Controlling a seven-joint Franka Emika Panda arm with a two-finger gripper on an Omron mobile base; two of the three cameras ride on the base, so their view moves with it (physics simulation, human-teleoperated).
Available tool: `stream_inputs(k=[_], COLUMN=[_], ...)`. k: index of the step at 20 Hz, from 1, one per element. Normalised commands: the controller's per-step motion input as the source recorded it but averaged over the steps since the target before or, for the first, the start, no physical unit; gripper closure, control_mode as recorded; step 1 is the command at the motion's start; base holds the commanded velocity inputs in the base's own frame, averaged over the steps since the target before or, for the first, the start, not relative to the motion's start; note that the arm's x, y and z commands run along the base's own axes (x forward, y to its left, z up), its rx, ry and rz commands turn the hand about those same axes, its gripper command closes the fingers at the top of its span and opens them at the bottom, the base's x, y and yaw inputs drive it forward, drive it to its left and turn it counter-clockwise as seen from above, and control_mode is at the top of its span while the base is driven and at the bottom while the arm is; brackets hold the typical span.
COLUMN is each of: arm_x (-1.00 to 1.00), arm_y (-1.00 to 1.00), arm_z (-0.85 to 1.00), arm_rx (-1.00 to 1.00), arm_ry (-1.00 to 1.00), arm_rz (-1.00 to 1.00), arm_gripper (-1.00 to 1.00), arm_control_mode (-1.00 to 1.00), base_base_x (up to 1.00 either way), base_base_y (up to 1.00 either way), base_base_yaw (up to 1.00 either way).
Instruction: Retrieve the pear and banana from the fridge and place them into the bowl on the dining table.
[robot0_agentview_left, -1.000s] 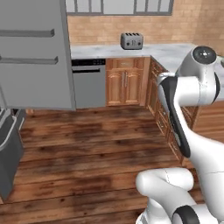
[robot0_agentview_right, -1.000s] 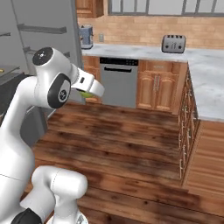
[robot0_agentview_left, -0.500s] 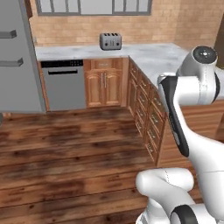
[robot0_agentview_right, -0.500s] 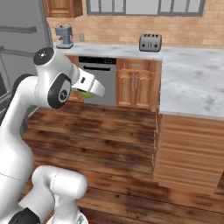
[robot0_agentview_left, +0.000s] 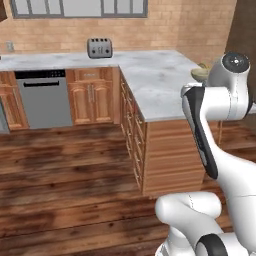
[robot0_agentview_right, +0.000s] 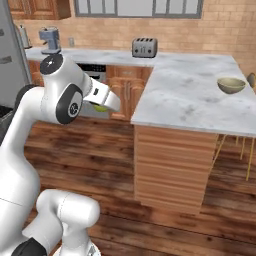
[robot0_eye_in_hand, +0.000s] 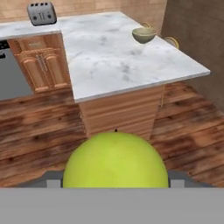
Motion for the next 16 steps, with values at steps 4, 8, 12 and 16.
stream_inputs(k=[4, 8, 12, 16], arm_x=[0.0, 0.0, 0.0, 0.0], arm_y=[0.0, 0.0, 0.0, 0.0], arm_z=[0.0, 0.0, 0.0, 0.0], arm_rx=[0.0, 0.0, 0.0, 0.0], arm_ry=[0.0, 0.0, 0.0, 0.0], arm_rz=[0.0, 0.0, 0.0, 0.0], arm_gripper=[1.0, 1.0, 1.0, 1.0], arm_control_mode=[1.0, 1.0, 1.0, 1.0], base_base_x=[0.01, 0.06, 0.09, 0.2], base_base_y=[-1.0, -1.0, -1.0, -1.0], base_base_yaw=[-0.01, 0.0, 0.0, 0.0])
